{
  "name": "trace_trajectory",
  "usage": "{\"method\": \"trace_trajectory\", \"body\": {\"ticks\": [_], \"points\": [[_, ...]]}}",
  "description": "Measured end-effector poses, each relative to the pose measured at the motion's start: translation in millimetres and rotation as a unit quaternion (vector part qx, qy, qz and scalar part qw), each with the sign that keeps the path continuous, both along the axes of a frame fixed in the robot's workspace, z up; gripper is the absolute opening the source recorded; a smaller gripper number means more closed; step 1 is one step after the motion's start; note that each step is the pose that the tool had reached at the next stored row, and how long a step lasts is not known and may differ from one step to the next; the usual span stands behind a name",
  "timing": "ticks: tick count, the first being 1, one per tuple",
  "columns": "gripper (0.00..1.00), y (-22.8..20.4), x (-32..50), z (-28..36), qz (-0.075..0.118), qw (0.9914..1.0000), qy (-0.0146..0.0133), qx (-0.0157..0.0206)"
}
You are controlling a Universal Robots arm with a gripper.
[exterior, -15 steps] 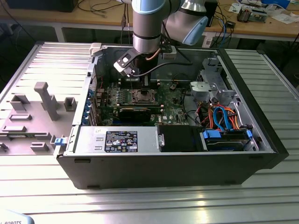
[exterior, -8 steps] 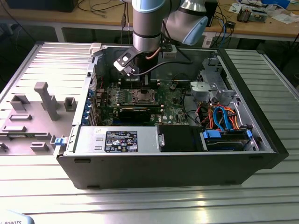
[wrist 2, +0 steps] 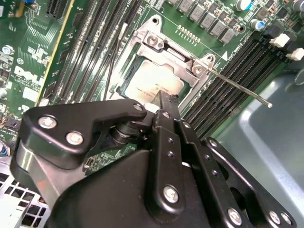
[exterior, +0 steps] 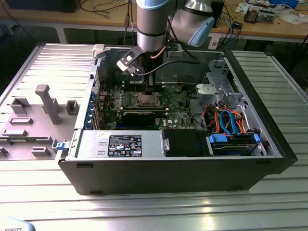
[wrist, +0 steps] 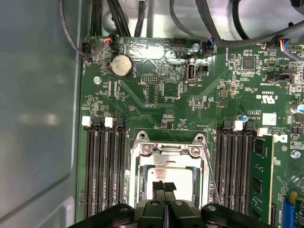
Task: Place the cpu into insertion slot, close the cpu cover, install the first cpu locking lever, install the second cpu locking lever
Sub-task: 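Install the first cpu locking lever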
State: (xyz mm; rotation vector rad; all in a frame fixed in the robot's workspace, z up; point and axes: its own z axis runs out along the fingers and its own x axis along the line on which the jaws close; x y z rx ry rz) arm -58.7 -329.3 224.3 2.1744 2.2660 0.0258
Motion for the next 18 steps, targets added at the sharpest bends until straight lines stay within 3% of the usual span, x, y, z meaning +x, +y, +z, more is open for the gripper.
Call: {"method": "trace_trajectory", "body": {"ticks": [18], "points": [[0.11, 0.0, 0.0, 3.1, 0.000, 1.00000, 0.0000, 0.0001]]}}
